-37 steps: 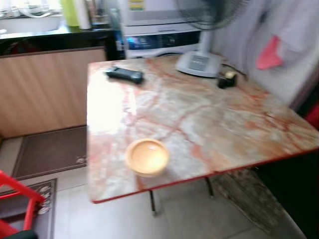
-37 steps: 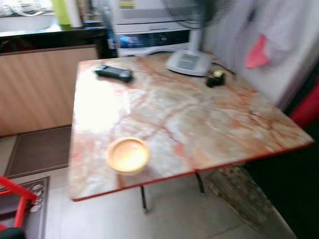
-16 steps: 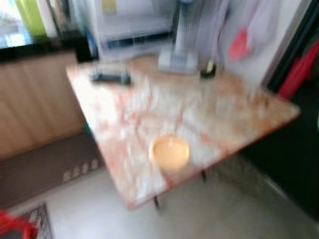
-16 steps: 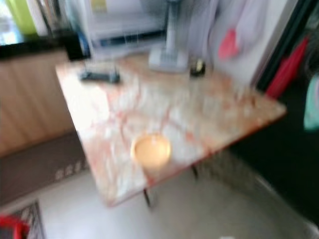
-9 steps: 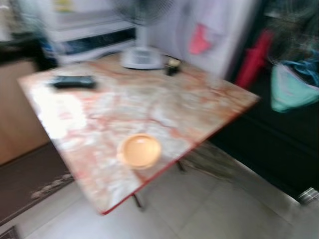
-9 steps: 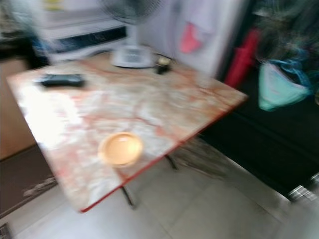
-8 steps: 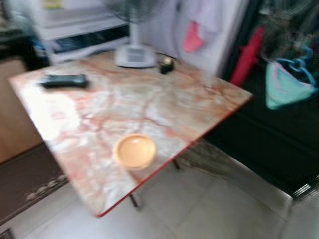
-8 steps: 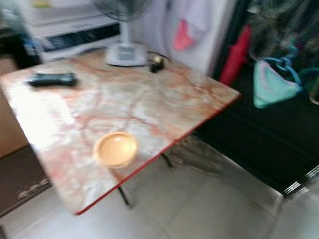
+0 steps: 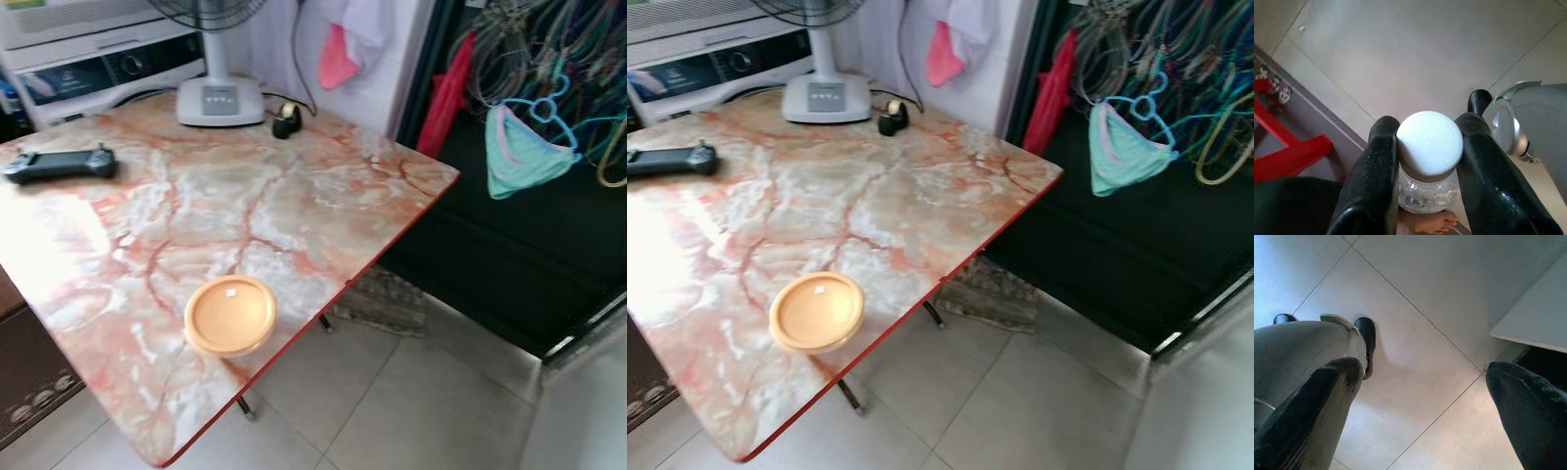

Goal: Restocking fridge

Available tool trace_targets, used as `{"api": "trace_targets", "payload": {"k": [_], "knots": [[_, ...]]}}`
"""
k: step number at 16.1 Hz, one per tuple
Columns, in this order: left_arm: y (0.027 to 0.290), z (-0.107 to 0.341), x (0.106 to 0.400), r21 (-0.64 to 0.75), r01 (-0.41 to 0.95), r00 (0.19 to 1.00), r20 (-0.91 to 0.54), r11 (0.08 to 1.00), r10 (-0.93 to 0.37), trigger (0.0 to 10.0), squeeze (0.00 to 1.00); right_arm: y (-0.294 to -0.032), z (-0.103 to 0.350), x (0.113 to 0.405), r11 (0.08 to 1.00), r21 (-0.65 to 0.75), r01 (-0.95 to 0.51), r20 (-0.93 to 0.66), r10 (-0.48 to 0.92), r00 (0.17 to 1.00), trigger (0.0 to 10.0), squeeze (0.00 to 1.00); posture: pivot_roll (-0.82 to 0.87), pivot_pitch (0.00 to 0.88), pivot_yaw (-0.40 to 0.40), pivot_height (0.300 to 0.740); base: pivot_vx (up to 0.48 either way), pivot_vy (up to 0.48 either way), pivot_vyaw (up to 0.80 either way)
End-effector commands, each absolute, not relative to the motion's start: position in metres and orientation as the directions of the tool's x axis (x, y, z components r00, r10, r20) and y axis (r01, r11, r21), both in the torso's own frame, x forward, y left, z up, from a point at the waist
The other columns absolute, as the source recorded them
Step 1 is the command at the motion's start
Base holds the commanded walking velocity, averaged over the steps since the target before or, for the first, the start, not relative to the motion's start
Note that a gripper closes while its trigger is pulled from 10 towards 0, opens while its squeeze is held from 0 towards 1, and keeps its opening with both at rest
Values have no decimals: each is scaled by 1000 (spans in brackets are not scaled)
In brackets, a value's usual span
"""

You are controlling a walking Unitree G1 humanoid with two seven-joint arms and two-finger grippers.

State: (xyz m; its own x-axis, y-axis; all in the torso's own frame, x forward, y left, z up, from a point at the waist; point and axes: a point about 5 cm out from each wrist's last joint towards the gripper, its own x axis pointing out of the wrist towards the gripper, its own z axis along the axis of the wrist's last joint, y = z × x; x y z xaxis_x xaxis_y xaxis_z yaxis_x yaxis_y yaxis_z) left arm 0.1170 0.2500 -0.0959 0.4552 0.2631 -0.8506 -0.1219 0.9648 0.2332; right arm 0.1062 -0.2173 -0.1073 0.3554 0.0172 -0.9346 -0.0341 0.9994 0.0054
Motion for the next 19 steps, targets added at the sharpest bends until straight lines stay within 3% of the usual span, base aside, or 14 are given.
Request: {"api": "trace_targets", "payload": {"k": [1,16,19], "knots": [[249,-98,111,235,-103,432,-865,967,256,10000,0,-219,-107,105,999,-3,-36,-936,10,351,10000,0,168,0,-72,740,0,0,-800],[242,-98,118,235,-78,458,-855,969,245,10000,0,-219,-107,106,999,1,-44,-937,16,348,10000,0,176,0,-75,740,0,-58,-799],[241,-97,120,236,-79,462,-852,969,245,10000,0,-219,-107,106,999,11,-32,-933,22,360,10000,0,176,0,-76,740,0,0,0]]}}
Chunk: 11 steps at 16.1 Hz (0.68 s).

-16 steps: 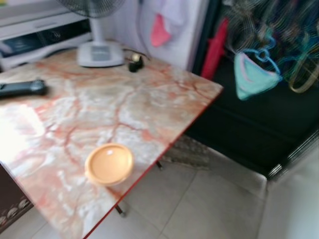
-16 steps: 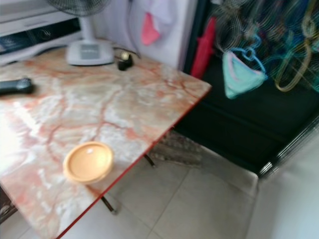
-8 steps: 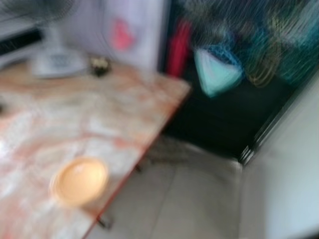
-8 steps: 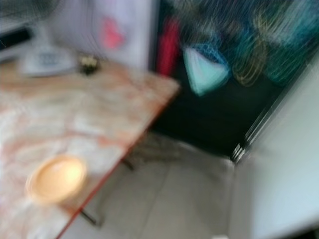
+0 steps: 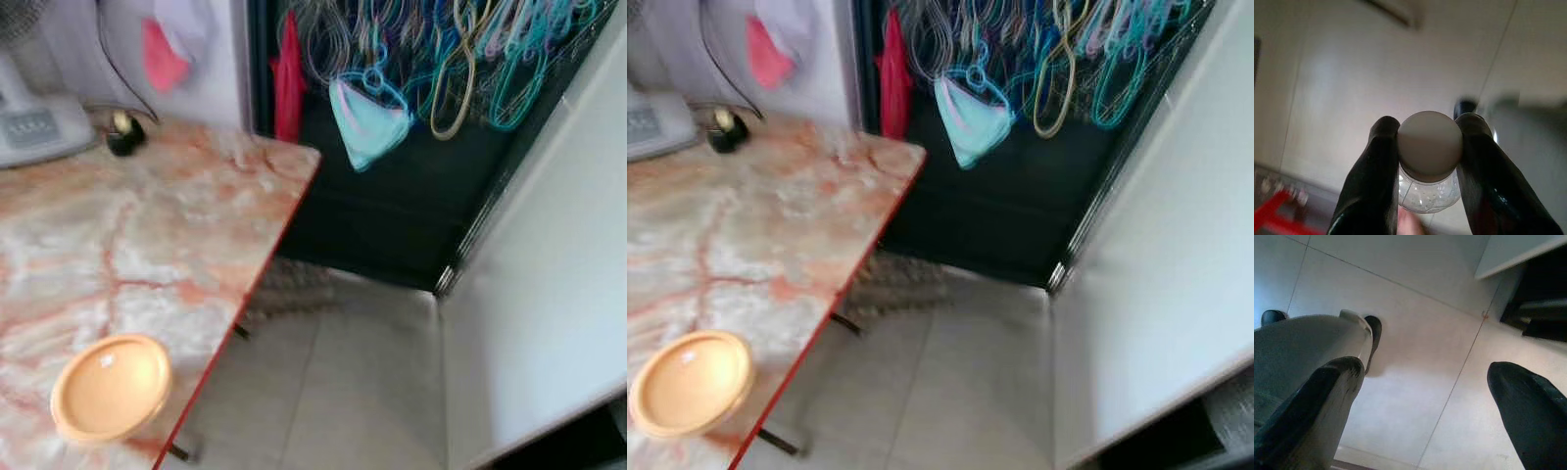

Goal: Restocking fridge

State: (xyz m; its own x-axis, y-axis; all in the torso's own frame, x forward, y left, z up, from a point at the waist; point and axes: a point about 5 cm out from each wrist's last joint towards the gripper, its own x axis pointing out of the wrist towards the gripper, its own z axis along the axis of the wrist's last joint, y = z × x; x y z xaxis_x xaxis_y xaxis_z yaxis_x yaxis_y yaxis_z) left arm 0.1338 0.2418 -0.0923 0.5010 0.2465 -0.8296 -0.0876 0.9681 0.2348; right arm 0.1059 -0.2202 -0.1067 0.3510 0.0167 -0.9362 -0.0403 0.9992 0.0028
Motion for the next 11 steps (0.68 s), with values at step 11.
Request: {"api": "trace_targets", "payload": {"k": [11], "knots": [[239,-97,124,237,-65,477,-846,969,239,10000,0,-218,-107,107,1000,21,-24,-930,28,366,10000,0,180,0,-76,740,0,-186,0]]}}
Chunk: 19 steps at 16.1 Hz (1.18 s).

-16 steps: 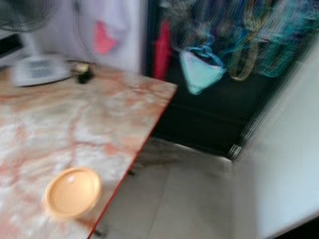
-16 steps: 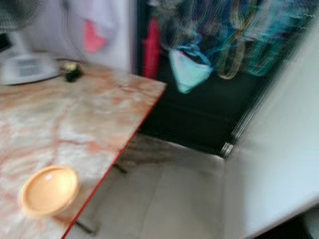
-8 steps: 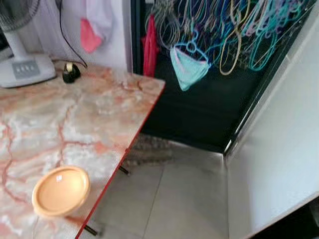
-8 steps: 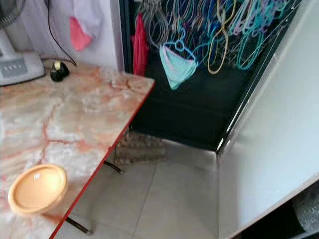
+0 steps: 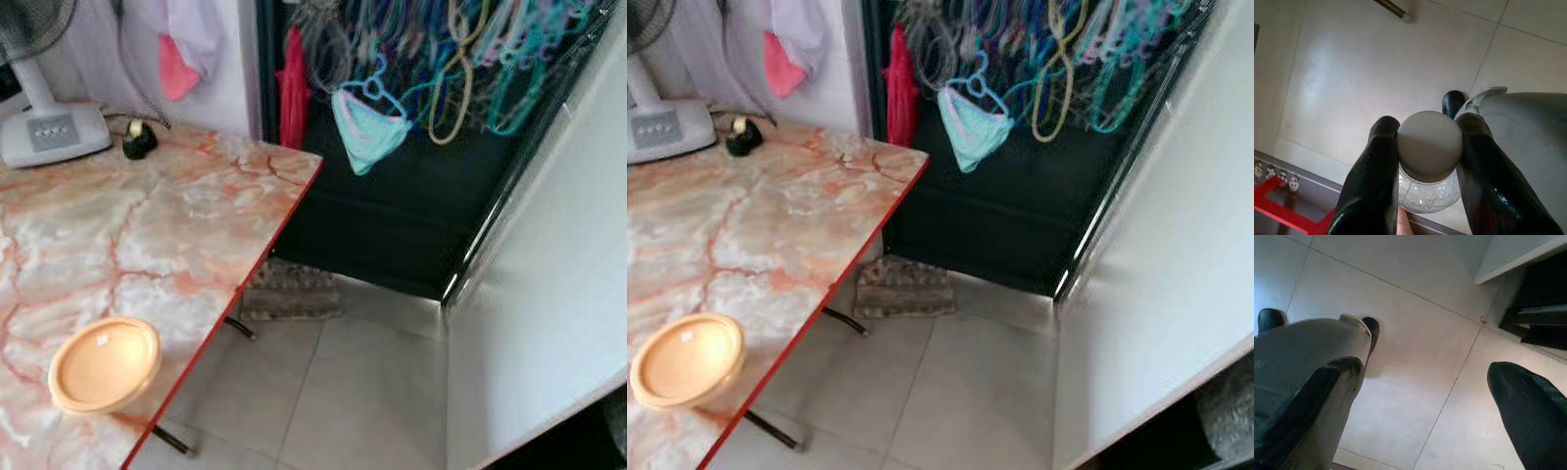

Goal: Restocking fridge

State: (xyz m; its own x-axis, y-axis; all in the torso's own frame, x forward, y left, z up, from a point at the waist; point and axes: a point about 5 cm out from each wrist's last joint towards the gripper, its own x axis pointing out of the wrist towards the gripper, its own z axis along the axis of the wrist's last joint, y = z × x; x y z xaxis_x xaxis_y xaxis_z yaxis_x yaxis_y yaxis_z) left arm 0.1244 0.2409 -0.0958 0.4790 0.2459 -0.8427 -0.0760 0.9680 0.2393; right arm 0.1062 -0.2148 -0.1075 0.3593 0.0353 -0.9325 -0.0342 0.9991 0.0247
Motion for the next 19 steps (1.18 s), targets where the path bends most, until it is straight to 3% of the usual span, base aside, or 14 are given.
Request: {"api": "trace_targets", "payload": {"k": [1,8,19], "knots": [[239,-97,124,237,-65,478,-845,969,239,10000,0,-218,-107,107,1000,21,-23,-930,28,366,10000,0,180,0,-76,740,0,-262,0],[239,-98,121,228,-73,462,-855,971,235,10000,0,-218,-107,107,1000,15,-23,-931,23,365,10000,0,178,0,-78,740,0,-188,-69],[244,-95,124,236,-81,475,-845,968,245,10000,0,-219,-106,107,999,17,-41,-934,30,357,10000,0,170,0,-78,740,0,0,-800]]}}
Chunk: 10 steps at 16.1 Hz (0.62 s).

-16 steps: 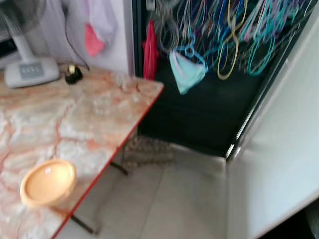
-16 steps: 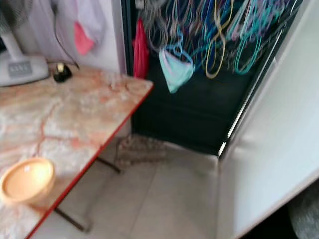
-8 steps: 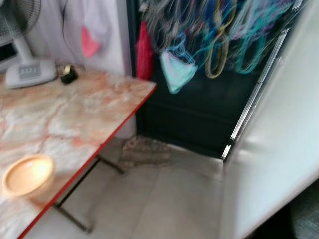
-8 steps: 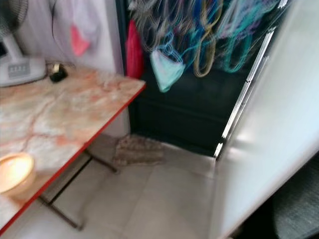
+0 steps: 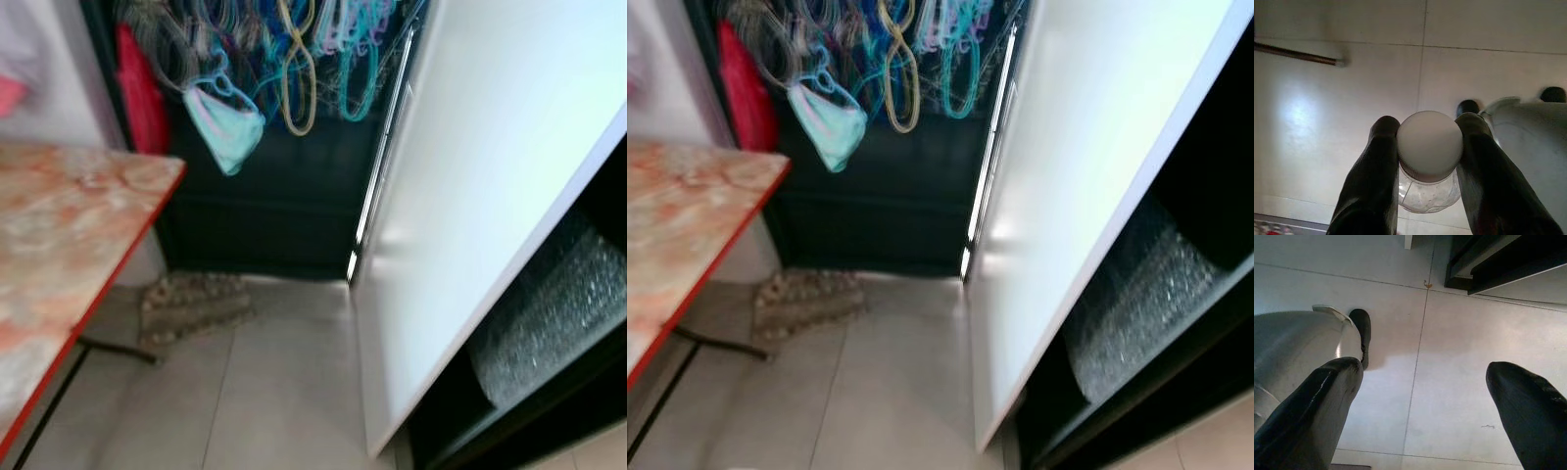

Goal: Restocking fridge

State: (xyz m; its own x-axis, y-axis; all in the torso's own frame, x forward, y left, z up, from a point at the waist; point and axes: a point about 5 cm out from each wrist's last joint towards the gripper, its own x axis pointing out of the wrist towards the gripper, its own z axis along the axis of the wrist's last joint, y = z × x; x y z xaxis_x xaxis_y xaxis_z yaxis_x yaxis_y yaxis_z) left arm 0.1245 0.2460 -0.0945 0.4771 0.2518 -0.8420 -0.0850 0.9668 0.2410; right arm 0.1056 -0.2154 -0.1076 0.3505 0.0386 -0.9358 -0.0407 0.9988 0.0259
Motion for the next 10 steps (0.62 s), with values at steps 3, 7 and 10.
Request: {"api": "trace_targets", "payload": {"k": [3,7,10], "knots": [[245,-94,128,236,-81,483,-841,968,245,10000,0,-219,-106,107,999,16,-43,-934,30,355,10000,0,168,0,-74,740,0,0,-800],[244,-94,129,233,-69,483,-843,970,237,10000,0,-218,-107,105,999,13,-43,-936,28,351,10000,0,154,0,-57,740,0,0,-800],[243,-94,130,231,-70,482,-844,971,235,10000,0,-217,-108,105,999,14,-44,-936,28,350,10000,0,147,0,-51,740,0,0,-800]]}}
